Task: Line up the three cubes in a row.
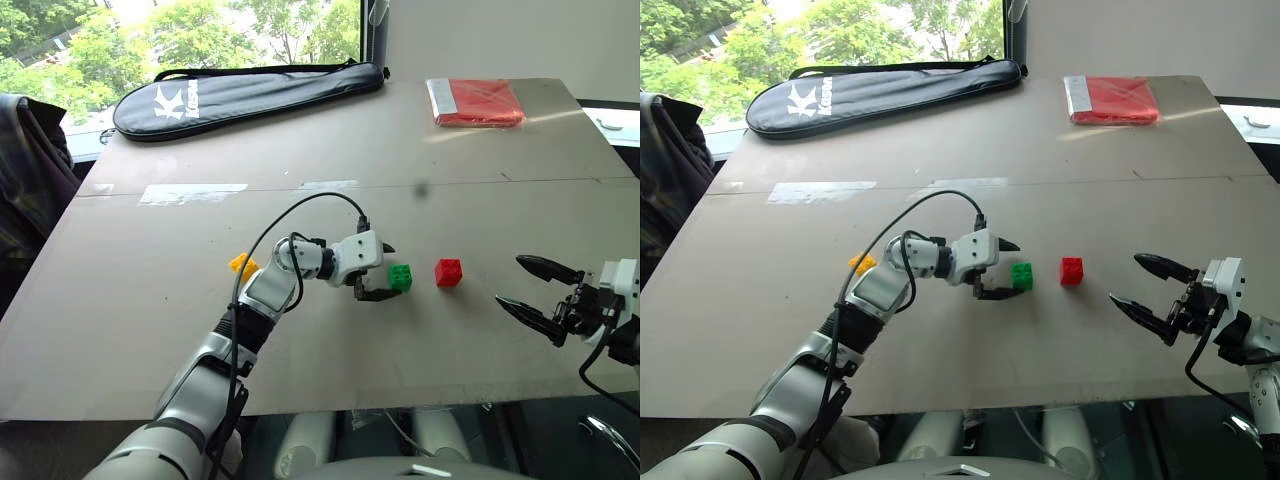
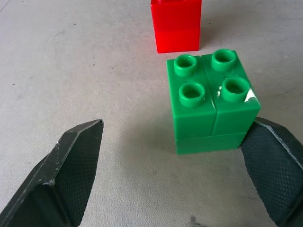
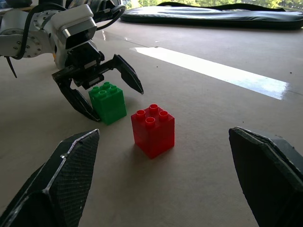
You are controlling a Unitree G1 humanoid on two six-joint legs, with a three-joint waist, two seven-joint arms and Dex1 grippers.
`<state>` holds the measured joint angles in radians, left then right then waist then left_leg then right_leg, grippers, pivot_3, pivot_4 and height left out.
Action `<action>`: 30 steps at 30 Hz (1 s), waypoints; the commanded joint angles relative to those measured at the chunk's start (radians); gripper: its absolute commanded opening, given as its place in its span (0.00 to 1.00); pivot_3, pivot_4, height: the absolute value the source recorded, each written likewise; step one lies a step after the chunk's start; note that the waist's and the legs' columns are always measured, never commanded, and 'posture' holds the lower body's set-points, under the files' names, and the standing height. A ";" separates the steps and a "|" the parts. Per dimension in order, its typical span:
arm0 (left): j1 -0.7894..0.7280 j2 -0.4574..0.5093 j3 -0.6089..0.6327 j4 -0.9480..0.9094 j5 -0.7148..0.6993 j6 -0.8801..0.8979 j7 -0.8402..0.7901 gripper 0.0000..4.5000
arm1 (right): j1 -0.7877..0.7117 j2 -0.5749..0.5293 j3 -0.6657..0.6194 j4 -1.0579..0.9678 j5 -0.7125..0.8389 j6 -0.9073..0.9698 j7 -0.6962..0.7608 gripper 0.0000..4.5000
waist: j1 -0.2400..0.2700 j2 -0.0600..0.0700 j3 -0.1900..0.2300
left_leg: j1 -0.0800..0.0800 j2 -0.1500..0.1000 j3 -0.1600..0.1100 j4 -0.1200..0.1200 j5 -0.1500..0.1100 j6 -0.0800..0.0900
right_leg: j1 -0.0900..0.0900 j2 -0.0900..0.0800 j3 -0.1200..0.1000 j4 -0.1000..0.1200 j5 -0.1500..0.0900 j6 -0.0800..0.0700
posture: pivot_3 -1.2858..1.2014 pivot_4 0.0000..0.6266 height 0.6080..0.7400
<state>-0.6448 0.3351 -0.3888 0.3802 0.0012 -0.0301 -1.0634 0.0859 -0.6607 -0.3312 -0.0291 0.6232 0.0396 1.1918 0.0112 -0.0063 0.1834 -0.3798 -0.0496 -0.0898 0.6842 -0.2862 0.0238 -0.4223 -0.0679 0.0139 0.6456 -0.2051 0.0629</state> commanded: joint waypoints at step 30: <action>0.240 0.259 0.421 -0.697 -0.306 0.483 0.123 0.99 | -0.129 0.023 0.026 -0.033 0.068 0.050 0.041 1.00 | -0.024 0.000 0.000 | 0.001 0.002 -0.001 0.000 0.000 0.000 | 0.000 0.001 0.001 0.001 0.000 0.000 | 0.52 0.24 0.79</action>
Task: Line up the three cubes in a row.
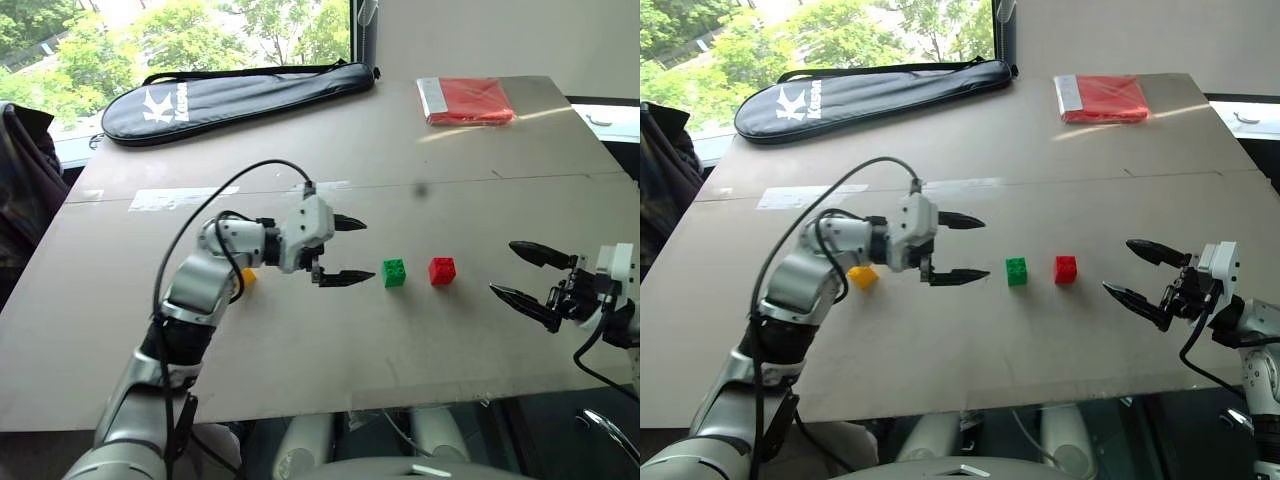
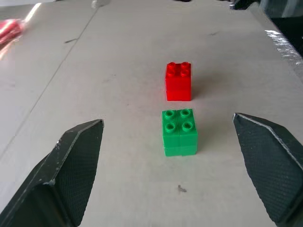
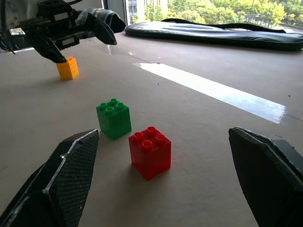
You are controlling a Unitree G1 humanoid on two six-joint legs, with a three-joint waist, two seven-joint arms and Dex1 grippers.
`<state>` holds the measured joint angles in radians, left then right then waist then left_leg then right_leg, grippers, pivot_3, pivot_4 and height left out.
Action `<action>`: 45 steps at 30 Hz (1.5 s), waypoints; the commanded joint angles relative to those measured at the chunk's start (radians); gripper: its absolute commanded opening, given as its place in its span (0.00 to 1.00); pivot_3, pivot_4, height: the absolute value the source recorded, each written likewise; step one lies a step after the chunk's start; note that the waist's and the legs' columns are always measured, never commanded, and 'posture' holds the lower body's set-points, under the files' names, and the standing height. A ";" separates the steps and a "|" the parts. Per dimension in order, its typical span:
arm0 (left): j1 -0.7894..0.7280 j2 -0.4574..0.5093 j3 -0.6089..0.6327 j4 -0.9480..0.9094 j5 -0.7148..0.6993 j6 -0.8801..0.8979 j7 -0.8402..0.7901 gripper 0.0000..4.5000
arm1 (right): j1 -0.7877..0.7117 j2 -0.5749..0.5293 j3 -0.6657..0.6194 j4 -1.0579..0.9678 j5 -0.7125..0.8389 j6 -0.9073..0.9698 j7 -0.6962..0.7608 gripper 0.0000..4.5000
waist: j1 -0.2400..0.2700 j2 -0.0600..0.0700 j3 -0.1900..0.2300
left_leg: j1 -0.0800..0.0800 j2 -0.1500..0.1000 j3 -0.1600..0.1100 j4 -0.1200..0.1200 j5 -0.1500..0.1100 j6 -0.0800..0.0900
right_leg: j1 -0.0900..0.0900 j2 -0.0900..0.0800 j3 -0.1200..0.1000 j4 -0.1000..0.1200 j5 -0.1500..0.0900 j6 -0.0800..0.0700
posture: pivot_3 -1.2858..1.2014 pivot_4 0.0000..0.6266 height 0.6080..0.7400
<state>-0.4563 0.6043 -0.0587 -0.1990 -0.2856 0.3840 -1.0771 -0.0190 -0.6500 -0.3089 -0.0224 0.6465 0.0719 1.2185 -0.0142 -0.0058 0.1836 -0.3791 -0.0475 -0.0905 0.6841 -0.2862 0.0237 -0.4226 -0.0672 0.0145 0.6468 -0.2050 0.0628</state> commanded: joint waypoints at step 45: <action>0.509 -0.121 0.290 0.212 0.033 -0.379 0.361 0.99 | -0.043 0.031 0.036 -0.063 0.070 0.002 0.145 1.00 | 0.025 0.000 -0.002 | 0.001 0.002 0.001 -0.001 0.000 0.000 | 0.002 -0.002 -0.001 -0.004 0.003 -0.003 | 0.52 0.24 0.79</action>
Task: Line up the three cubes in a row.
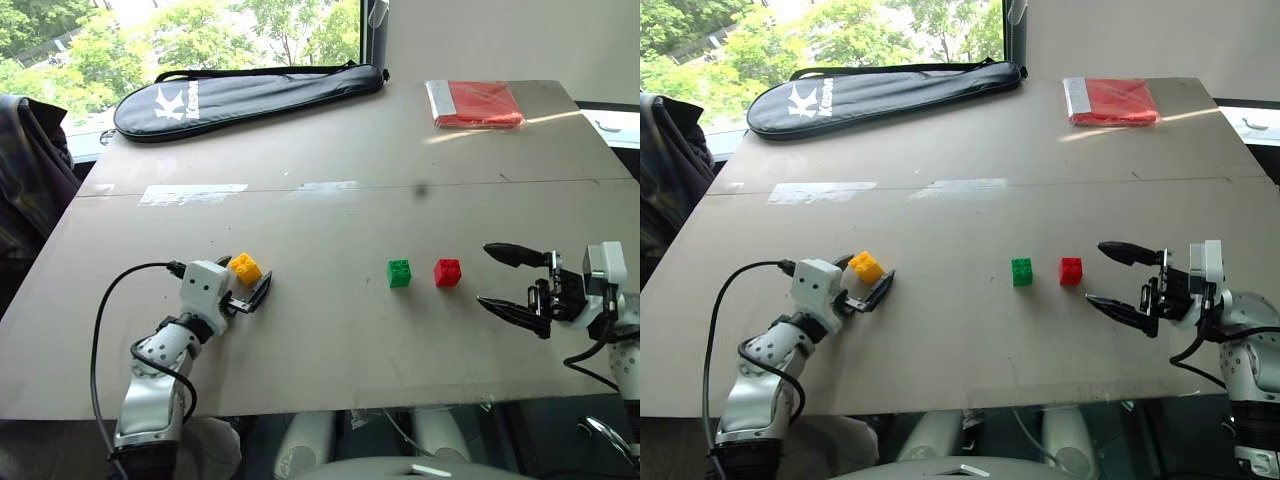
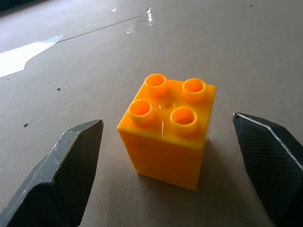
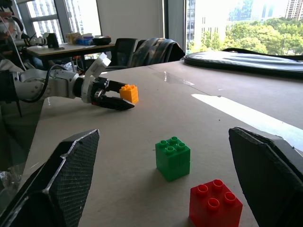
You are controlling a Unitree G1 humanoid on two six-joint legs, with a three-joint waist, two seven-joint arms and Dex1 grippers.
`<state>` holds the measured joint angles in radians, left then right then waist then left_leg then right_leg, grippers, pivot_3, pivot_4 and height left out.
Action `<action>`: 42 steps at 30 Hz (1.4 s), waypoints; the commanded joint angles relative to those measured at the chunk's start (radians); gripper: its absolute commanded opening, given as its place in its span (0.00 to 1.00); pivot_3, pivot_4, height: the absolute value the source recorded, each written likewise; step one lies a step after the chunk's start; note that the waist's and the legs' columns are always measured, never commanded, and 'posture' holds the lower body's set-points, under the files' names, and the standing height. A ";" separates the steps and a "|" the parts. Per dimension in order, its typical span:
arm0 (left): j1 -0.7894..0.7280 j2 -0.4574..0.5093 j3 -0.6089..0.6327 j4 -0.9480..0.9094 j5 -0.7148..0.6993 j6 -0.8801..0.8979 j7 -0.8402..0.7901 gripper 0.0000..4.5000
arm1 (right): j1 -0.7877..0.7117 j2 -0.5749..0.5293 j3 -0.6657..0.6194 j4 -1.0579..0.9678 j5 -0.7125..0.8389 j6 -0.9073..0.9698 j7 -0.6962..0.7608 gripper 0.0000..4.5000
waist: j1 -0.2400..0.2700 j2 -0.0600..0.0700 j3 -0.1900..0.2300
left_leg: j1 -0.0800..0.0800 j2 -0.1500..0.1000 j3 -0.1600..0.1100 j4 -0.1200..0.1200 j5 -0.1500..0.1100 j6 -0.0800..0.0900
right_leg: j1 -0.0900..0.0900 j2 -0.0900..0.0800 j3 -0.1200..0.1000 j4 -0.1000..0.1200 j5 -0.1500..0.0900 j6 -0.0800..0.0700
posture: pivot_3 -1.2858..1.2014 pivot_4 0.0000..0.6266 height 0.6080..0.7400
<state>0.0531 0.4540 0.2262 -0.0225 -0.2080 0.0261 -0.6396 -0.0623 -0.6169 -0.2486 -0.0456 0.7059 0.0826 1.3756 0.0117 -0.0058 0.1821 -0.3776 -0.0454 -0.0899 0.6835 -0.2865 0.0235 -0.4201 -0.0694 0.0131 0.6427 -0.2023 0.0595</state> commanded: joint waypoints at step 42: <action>-0.578 0.043 -0.396 0.385 -0.056 -0.103 -0.741 0.30 | 0.056 -0.016 -0.040 -0.102 0.013 0.004 -0.091 1.00 | 0.001 0.008 -0.005 | -0.002 -0.001 0.000 0.001 0.000 0.000 | -0.001 0.004 -0.001 0.000 0.000 0.000 | 0.52 0.24 0.79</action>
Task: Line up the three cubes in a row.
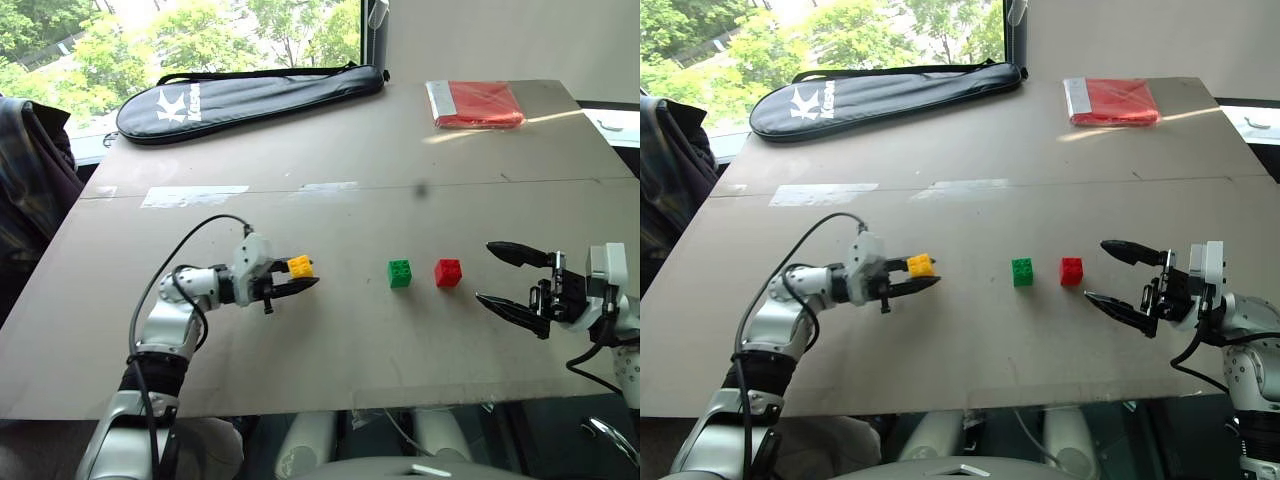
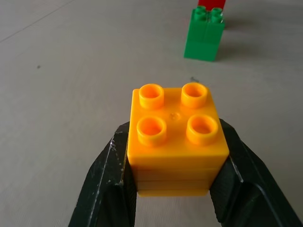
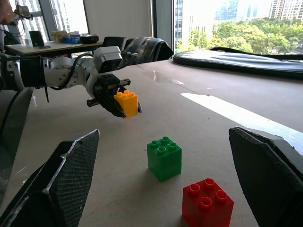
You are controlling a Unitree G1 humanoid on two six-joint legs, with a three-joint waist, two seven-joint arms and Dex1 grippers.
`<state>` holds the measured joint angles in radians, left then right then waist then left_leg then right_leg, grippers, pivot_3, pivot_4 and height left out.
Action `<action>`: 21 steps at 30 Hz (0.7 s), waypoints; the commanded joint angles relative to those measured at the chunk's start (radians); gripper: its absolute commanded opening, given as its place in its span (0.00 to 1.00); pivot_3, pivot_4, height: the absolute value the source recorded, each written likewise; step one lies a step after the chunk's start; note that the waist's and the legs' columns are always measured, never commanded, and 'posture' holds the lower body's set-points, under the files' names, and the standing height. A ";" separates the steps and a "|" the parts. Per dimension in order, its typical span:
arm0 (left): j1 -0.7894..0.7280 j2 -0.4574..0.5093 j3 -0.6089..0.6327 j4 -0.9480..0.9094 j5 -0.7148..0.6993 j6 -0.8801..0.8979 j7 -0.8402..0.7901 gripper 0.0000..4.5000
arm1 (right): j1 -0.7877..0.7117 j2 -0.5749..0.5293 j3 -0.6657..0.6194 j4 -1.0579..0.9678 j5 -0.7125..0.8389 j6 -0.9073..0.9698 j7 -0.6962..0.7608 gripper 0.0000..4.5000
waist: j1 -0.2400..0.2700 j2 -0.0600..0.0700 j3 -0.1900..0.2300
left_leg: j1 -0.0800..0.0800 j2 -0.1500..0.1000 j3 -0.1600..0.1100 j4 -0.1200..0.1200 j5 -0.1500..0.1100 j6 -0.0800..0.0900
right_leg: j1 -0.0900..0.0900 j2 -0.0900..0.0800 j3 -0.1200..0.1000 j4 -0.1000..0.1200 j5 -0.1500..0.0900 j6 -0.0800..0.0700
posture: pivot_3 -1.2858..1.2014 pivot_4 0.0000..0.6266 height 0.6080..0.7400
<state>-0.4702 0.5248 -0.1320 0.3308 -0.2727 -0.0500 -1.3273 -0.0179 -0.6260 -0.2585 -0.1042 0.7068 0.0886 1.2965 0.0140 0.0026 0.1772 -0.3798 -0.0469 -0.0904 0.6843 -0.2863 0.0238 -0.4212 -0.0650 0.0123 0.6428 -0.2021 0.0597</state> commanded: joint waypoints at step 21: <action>-0.209 -0.132 -0.114 0.334 0.141 -0.138 -0.109 0.30 | 0.096 -0.006 -0.062 -0.123 0.021 -0.006 -0.071 1.00 | -0.026 -0.005 0.003 | 0.000 0.000 0.000 0.000 0.000 0.000 | 0.000 0.001 0.001 0.000 0.000 0.001 | 0.52 0.24 0.79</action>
<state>-0.6912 0.3878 -0.2457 0.6782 -0.1318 -0.1929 -1.4225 0.0883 -0.6250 -0.2926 -0.1885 0.7113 0.0888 1.2314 -0.0118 -0.0019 0.1799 -0.3795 -0.0464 -0.0900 0.6842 -0.2864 0.0241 -0.4216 -0.0639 0.0133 0.6432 -0.2022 0.0602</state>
